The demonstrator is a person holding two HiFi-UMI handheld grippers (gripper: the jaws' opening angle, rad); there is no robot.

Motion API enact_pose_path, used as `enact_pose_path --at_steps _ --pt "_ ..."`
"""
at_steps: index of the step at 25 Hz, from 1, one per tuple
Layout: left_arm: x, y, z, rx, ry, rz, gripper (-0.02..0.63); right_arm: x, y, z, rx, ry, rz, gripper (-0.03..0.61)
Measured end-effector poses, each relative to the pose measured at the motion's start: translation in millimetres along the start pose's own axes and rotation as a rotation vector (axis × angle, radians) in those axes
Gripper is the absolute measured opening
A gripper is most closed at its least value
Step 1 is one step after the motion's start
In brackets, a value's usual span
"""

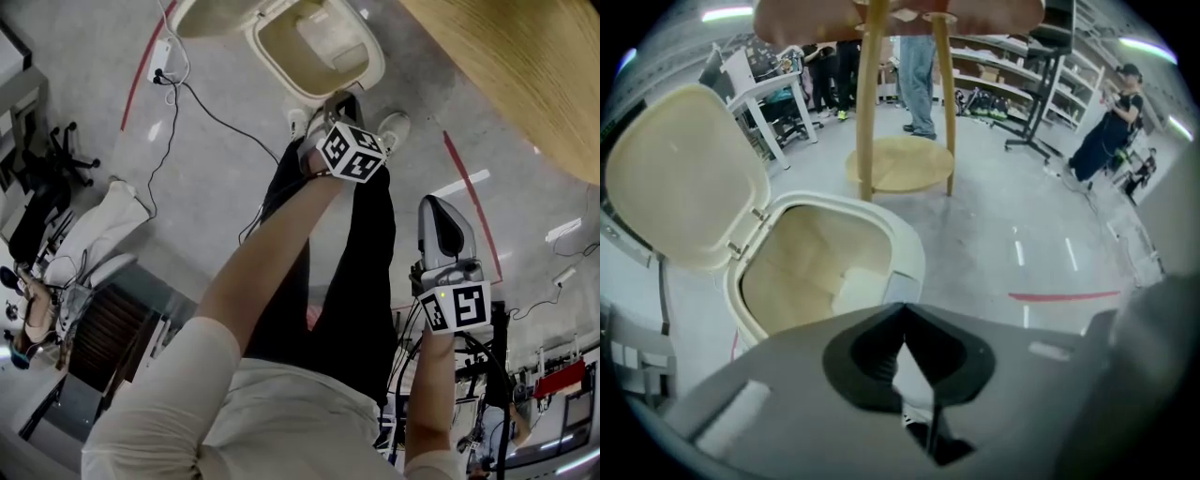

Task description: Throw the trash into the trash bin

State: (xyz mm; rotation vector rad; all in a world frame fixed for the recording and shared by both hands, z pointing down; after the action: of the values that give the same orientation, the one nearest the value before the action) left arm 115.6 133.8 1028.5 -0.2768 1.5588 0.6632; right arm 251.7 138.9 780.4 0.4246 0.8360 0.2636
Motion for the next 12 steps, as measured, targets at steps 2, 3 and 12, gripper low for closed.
enact_pose_path --at_steps 2,3,12 --pt "0.6 -1.4 0.9 -0.001 0.012 0.002 0.005 0.8 -0.9 -1.1 0.001 -0.002 0.001 0.0" --pt "0.9 -2.0 1.0 0.001 0.02 0.004 0.005 1.0 -1.5 -1.6 0.002 -0.002 0.001 0.0" --pt "19.5 -17.3 -6.4 0.028 0.056 0.066 0.005 0.1 -10.2 -12.3 0.023 -0.005 0.01 0.0"
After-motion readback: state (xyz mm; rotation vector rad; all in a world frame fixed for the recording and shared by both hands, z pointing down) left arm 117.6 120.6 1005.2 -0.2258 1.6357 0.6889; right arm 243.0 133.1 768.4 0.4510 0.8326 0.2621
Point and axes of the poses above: the fingertips, and each gripper's own axes: x backward along the fingers, z to its right, y out of its underside, the point moved 1 cm from there along x, backward along the fingers, and after that the axes turned 9 degrees about -x, right-handed, at the moved point
